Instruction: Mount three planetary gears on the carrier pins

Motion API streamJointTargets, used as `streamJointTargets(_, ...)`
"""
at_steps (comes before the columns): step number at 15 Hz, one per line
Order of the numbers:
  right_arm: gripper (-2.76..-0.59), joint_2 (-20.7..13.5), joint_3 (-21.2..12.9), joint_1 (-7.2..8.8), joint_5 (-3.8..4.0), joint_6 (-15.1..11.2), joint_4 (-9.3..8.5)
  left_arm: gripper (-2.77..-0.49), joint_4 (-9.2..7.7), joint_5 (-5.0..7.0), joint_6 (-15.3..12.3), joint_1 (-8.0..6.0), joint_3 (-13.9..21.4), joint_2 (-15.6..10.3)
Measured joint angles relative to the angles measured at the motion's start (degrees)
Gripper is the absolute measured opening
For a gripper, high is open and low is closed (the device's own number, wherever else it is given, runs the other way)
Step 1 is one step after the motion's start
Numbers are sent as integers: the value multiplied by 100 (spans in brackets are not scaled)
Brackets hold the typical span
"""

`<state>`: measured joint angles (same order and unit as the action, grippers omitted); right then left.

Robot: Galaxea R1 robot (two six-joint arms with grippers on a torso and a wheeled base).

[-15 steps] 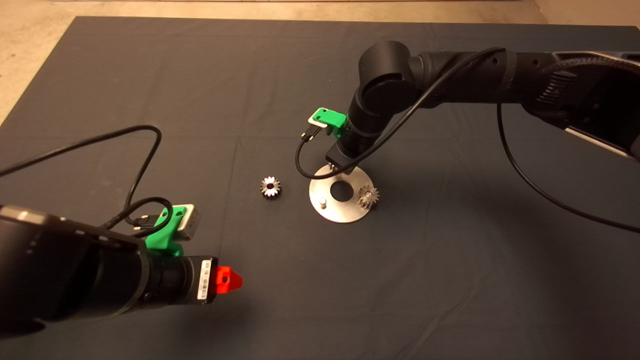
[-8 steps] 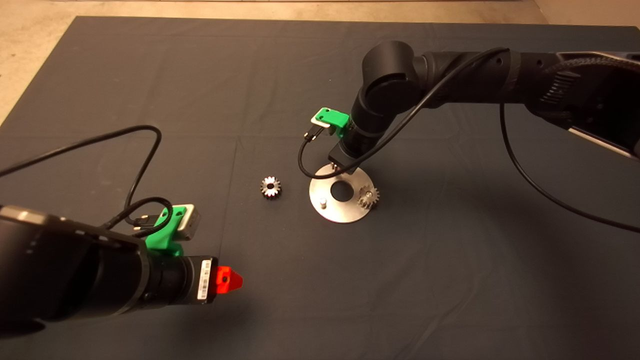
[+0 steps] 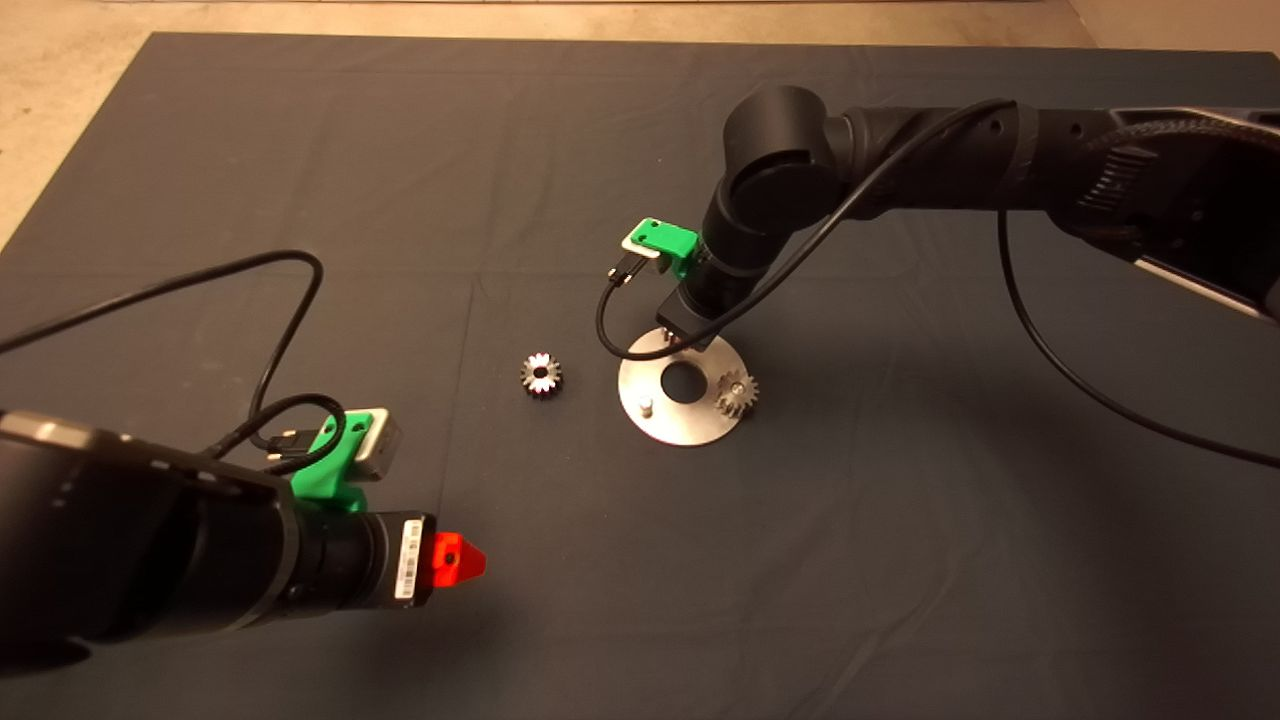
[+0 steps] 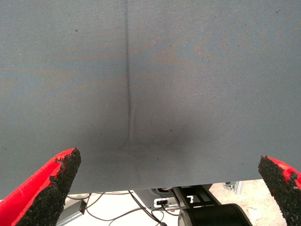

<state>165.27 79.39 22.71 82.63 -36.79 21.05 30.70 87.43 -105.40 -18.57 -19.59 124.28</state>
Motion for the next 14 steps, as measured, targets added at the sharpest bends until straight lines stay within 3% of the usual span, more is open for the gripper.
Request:
streamJointTargets(9,-270,17,195,16,-60,9,-2,-51,0,-2,0,0,0,-2)
streamJointTargets(14,-270,33,201,16,-55,9,-1,-51,0,-2,0,0,0,0)
